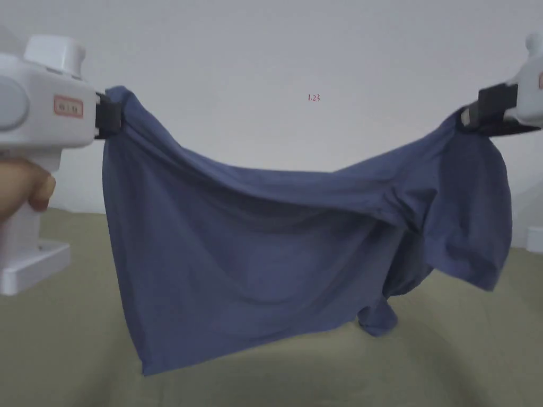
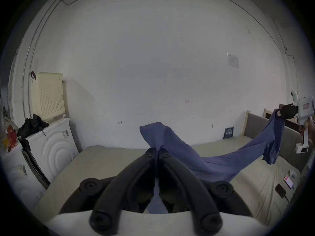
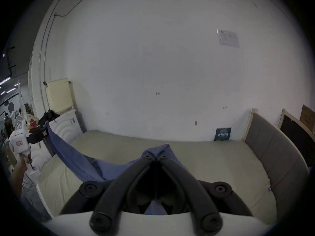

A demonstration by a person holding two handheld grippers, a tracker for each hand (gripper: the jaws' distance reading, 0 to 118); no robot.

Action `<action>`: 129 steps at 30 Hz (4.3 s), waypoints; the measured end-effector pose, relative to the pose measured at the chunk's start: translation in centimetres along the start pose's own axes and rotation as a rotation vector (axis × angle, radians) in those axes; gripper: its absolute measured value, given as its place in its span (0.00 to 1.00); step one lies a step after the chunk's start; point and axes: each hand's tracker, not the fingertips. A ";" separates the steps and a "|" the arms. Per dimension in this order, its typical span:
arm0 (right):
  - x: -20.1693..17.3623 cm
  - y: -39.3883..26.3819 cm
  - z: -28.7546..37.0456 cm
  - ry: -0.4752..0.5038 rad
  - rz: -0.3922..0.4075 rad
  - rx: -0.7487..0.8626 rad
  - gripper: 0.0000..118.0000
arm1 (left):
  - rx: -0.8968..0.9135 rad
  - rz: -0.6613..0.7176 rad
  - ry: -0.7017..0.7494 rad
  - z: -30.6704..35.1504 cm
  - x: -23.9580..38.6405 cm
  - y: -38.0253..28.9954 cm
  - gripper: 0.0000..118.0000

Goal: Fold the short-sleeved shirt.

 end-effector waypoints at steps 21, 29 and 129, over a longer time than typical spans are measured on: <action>2.5 -22.2 8.1 0.033 -0.126 -0.377 0.01 | -0.212 0.233 -0.030 16.1 1.7 -20.0 0.03; 2.7 -31.4 7.8 -0.018 -0.155 -0.574 0.01 | -0.372 0.183 0.016 18.6 2.3 -28.0 0.03; 0.5 -42.3 15.5 -0.007 -0.117 -0.428 0.04 | -0.471 0.399 -0.023 20.7 2.7 -35.0 0.06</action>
